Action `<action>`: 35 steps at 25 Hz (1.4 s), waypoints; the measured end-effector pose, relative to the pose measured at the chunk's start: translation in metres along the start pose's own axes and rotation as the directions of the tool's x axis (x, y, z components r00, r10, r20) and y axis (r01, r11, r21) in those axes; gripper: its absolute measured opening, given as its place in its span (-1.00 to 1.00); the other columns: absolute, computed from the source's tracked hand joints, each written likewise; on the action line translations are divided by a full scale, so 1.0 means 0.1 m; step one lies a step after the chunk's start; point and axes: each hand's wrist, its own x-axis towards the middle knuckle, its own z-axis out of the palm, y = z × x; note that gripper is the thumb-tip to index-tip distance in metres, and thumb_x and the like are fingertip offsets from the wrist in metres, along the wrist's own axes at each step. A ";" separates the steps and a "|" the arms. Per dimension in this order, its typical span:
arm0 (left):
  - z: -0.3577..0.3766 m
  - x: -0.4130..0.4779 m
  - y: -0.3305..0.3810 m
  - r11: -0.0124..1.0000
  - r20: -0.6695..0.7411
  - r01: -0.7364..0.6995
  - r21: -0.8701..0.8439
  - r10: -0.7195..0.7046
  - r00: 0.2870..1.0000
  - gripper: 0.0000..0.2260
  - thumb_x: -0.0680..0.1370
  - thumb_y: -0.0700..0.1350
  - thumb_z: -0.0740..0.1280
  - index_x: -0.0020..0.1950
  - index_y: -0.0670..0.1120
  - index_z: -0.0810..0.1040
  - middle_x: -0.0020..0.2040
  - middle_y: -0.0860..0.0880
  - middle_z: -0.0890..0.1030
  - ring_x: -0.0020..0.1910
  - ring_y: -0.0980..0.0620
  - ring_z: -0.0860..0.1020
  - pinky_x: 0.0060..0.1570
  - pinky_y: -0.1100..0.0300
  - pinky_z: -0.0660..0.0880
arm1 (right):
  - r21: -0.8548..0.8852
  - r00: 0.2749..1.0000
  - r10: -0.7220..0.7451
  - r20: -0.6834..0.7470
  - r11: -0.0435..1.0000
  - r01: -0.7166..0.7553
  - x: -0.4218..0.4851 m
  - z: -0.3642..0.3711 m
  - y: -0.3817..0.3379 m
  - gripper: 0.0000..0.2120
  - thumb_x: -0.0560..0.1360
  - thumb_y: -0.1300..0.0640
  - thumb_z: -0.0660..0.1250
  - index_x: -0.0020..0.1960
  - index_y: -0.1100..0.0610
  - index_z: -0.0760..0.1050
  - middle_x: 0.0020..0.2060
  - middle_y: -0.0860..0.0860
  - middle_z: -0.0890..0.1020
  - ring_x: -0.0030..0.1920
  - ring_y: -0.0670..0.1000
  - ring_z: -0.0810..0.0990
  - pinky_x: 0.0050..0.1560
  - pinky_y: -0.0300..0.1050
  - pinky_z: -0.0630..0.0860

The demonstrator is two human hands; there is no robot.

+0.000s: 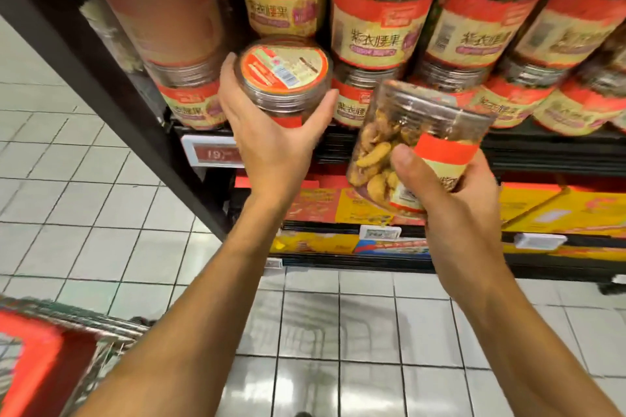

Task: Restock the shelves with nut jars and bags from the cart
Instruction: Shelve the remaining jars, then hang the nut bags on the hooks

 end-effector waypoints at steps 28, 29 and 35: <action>-0.33 -0.39 -0.10 0.812 0.568 -0.470 0.347 0.217 0.794 -0.60 0.60 -0.12 0.16 0.40 -0.25 0.37 0.37 -0.25 0.40 0.38 -0.23 0.37 0.39 -0.08 0.27 | -0.009 0.997 0.001 0.080 1.000 0.000 0.08 0.16 -0.03 -0.34 0.22 -0.06 0.52 0.23 0.12 0.40 -0.08 -0.12 0.69 -0.03 -0.14 0.65 -0.08 -0.33 0.54; -0.45 -0.36 -0.02 0.960 0.450 -0.209 0.185 0.106 0.887 -0.67 0.58 -0.11 0.19 0.29 -0.21 0.49 0.24 -0.15 0.53 0.26 -0.09 0.49 0.30 0.00 0.39 | -0.013 0.996 -0.004 0.092 1.000 0.005 0.08 0.20 -0.04 -0.35 0.24 -0.02 0.52 0.25 0.13 0.39 -0.09 -0.13 0.68 -0.04 -0.16 0.65 -0.10 -0.36 0.53; -0.66 -0.15 0.45 0.828 0.584 0.462 -0.319 -0.212 0.783 -0.41 0.50 0.27 0.21 0.37 -0.11 0.36 0.23 -0.04 0.58 0.20 0.07 0.56 0.16 0.18 0.52 | 0.127 0.941 0.021 0.337 0.990 -0.067 0.08 0.56 -0.12 -0.43 0.50 -0.21 0.02 0.35 0.10 0.35 0.19 -0.01 0.59 0.21 -0.09 0.55 0.21 -0.16 0.48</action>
